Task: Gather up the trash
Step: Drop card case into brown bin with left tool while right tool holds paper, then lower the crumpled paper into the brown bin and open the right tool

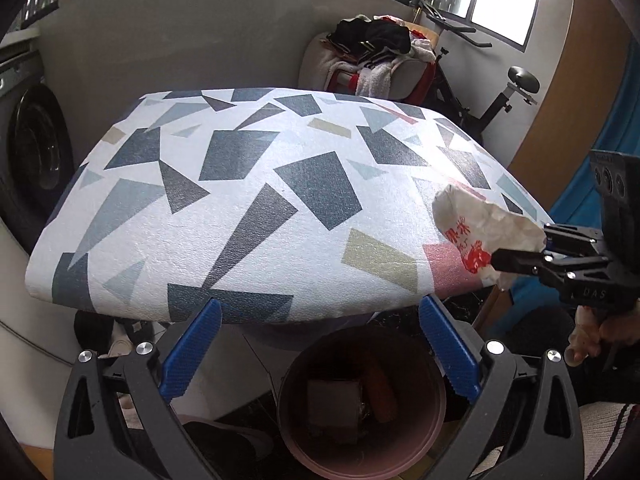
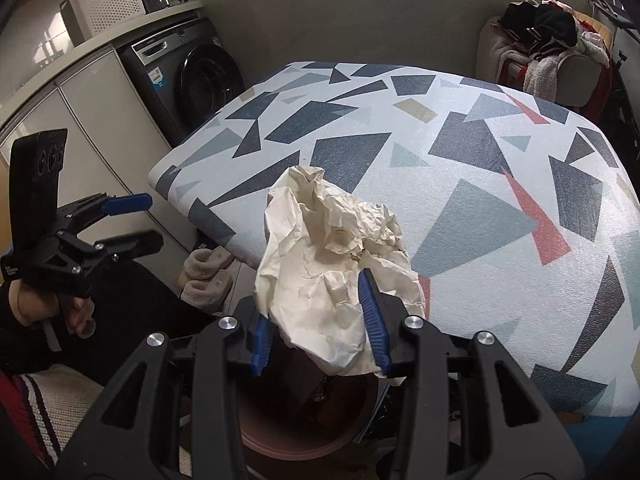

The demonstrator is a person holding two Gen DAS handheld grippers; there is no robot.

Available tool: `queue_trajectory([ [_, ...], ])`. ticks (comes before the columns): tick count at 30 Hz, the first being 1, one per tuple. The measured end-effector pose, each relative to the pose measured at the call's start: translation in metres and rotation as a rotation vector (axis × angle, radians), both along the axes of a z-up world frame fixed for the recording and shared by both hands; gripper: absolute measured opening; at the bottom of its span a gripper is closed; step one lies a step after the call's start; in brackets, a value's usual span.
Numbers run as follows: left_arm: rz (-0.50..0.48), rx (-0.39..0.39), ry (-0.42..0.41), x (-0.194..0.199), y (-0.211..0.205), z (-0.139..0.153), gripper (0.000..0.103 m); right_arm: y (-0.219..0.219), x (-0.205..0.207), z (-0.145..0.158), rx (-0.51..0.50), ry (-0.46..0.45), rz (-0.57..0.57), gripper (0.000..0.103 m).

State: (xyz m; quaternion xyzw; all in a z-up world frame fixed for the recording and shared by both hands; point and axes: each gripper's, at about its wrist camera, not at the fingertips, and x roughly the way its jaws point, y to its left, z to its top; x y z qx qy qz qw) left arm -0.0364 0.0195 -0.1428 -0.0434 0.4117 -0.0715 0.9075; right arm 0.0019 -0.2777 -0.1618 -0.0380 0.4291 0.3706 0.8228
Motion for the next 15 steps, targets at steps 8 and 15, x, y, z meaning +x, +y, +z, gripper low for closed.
queue_trajectory([
  [8,0.082,-0.016,-0.015,-0.001,0.031,0.009,0.097,0.029,-0.024,-0.033,-0.069,0.168,0.174,0.042],
  [15,0.089,-0.017,-0.009,-0.005,0.034,0.005,0.097,0.046,-0.027,-0.067,-0.141,0.31,0.223,0.043],
])
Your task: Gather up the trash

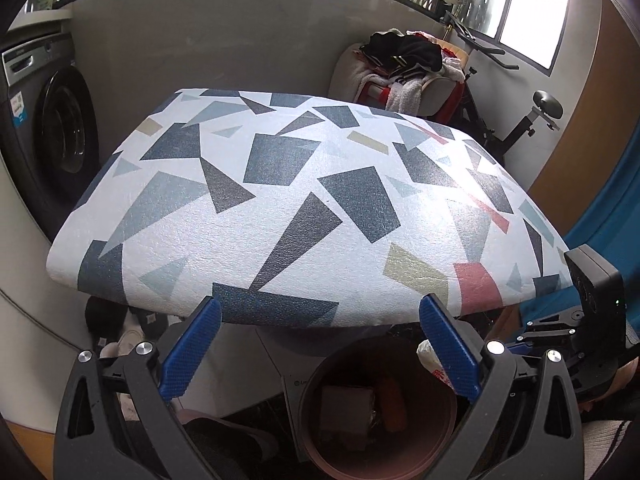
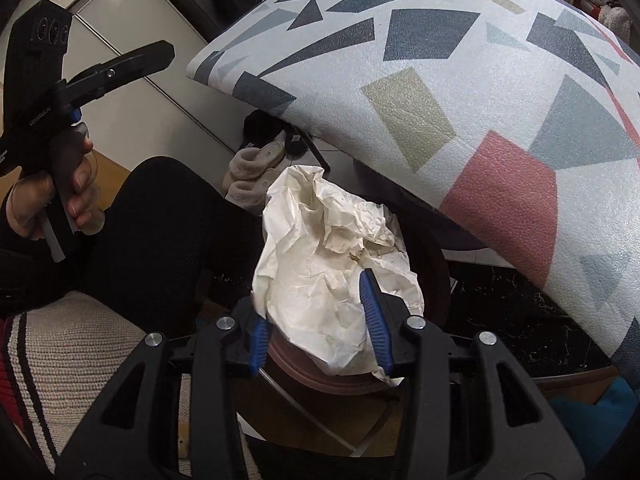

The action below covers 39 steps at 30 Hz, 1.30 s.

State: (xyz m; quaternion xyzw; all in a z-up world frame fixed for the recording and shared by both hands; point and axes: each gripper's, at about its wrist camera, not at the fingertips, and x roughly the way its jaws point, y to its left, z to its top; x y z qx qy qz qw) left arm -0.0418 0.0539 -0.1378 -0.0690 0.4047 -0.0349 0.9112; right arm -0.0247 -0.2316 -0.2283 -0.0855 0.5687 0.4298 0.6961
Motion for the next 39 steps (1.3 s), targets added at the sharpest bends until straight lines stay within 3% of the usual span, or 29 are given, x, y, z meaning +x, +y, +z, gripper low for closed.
queue_trajectory([
  [10,-0.002,0.001,0.001,-0.001,-0.002,-0.001,0.097,0.007,0.006,-0.009,-0.037,-0.004,-0.03,0.05],
  [12,-0.004,0.002,0.003,0.0,-0.002,-0.001,0.097,0.006,0.007,-0.009,-0.036,-0.001,-0.033,0.057],
  [14,-0.007,0.002,0.004,0.0,-0.003,-0.002,0.097,0.006,0.008,-0.01,-0.041,-0.007,-0.035,0.078],
  [18,-0.015,0.008,0.004,0.001,-0.006,-0.002,0.097,0.004,0.011,-0.003,-0.06,-0.064,-0.058,0.094],
  [29,-0.055,0.079,-0.059,0.007,-0.019,0.018,0.097,-0.013,0.034,0.069,-0.046,-0.359,-0.185,0.097],
  [39,-0.063,0.134,-0.228,0.021,-0.032,0.085,0.097,-0.035,0.048,0.156,0.028,-0.585,-0.31,0.097],
])
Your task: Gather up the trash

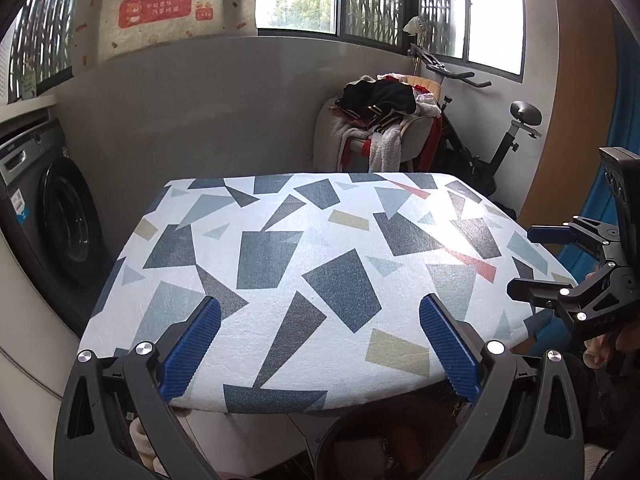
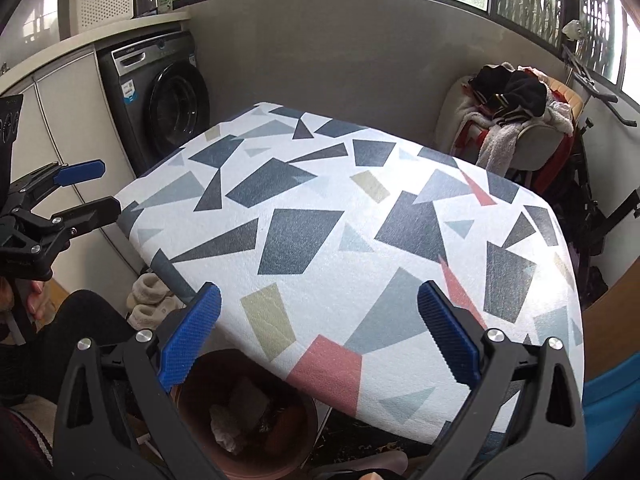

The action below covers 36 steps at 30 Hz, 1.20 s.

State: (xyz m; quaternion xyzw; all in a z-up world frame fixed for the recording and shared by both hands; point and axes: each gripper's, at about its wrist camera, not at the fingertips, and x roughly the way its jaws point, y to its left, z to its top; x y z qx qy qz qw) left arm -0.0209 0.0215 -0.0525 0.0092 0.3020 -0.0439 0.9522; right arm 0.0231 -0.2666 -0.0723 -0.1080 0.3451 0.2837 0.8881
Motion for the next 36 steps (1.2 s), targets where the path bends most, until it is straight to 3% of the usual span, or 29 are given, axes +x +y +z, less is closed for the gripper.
queue_trajectory([
  [7,-0.009,0.005,-0.087,0.007,-0.008,0.052,0.097,-0.017,0.0,0.051,0.063,-0.103,-0.061,0.097],
  [13,0.032,0.048,-0.147,0.003,-0.015,0.077,0.097,-0.028,-0.002,0.076,0.099,-0.145,-0.101,0.097],
  [36,0.065,0.061,-0.054,0.012,-0.012,0.068,0.097,-0.033,-0.004,0.079,0.11,-0.147,-0.131,0.097],
])
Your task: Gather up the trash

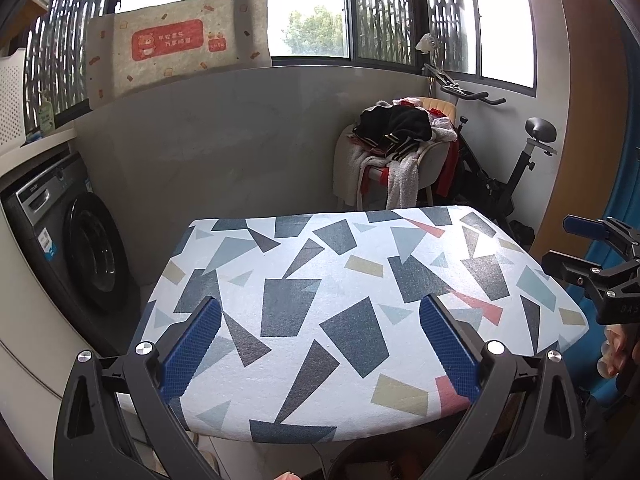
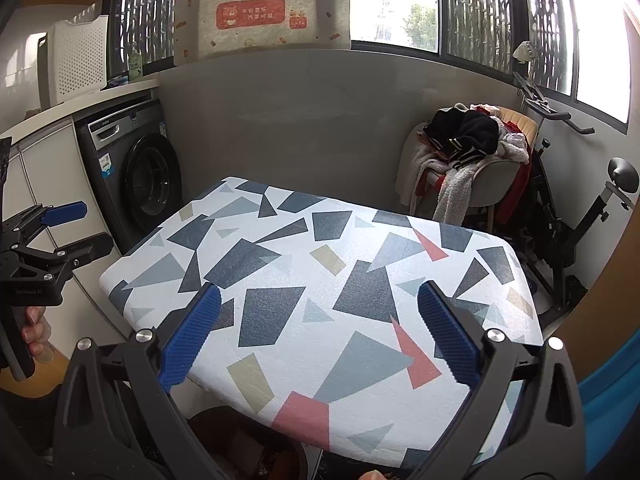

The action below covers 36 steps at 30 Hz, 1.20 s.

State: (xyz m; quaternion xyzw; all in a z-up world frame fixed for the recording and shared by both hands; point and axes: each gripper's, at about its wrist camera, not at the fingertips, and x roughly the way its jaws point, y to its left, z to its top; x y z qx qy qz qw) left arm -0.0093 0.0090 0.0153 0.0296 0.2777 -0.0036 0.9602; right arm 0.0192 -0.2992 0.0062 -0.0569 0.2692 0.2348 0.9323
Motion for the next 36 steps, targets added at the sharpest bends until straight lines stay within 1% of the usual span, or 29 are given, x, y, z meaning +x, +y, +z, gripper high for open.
queue_trajectory([
  [36,0.004,0.002,0.008,-0.0011,-0.0009,-0.0009,0.097,-0.0005,0.0007,-0.0013,-0.002,0.001,-0.002,0.097],
])
